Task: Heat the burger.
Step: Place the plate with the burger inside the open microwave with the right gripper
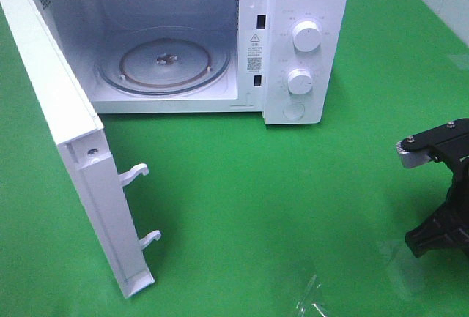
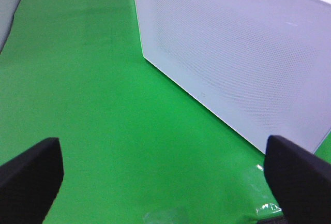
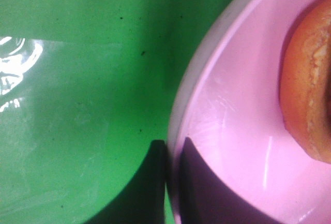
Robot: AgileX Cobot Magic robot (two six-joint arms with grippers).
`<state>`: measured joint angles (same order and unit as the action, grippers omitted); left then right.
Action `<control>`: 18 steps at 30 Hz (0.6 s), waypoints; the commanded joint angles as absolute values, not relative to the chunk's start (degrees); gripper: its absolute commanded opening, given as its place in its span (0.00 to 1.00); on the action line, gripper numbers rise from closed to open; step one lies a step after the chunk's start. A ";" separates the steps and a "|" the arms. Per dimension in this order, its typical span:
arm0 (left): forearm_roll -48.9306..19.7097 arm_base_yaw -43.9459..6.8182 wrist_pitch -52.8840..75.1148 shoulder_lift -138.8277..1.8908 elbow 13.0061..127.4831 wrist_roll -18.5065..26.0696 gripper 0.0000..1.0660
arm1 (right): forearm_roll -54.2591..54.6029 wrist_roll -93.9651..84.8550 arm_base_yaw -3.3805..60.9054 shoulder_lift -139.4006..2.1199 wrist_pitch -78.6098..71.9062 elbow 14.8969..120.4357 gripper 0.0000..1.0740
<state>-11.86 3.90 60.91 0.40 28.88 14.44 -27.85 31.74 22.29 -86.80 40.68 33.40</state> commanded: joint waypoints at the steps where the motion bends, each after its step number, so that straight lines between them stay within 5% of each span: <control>1: -12.15 3.61 60.16 1.43 28.88 14.38 0.92 | -31.28 33.17 23.89 -84.74 44.52 33.46 0.00; 18: -12.15 3.61 60.16 1.43 28.88 14.38 0.92 | -32.77 32.31 35.24 -75.63 52.88 33.40 0.00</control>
<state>-11.86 3.90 60.91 0.40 28.88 14.44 -29.74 32.37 33.52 -77.18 49.68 33.35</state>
